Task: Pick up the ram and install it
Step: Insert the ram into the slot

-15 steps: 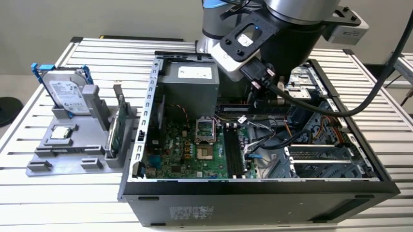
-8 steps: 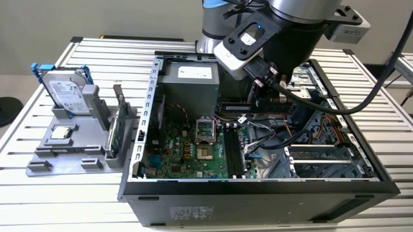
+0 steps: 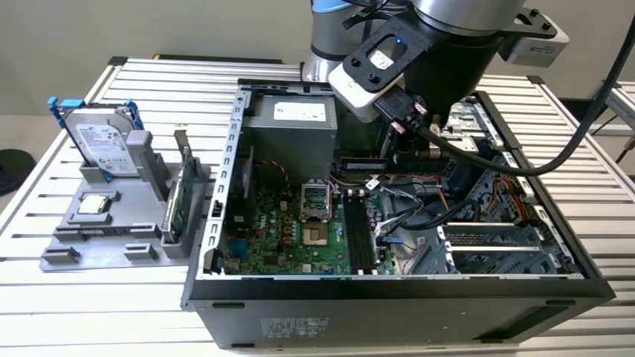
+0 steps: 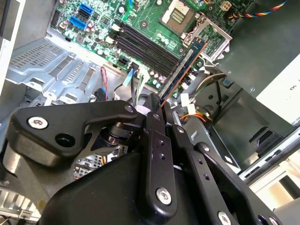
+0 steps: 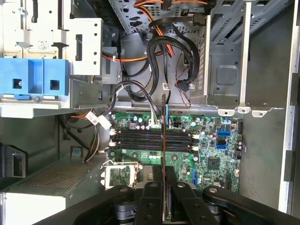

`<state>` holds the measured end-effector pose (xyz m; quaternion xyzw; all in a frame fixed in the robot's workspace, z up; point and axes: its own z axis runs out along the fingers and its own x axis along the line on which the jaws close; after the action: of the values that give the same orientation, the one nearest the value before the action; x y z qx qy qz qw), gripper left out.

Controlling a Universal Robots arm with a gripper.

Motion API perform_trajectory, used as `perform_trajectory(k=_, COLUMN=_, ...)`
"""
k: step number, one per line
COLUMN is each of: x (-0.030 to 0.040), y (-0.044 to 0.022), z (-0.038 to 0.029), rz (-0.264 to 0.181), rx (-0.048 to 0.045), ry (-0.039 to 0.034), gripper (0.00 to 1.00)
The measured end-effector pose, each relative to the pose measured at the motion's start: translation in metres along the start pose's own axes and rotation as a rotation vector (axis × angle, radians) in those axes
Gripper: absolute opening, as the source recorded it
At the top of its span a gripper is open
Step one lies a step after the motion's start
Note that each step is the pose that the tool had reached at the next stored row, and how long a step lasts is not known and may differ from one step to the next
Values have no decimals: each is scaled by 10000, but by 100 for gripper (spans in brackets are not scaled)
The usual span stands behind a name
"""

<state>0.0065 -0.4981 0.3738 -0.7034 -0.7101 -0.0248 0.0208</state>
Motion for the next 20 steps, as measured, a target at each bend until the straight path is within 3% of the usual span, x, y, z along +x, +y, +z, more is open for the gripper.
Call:
perform_trajectory(k=7, x=0, y=0, z=0, rz=38, rx=-2, ry=0, gripper=0)
perform_trajectory(k=20, x=0, y=0, z=0, rz=1147, rx=-74, ry=-7, gripper=0)
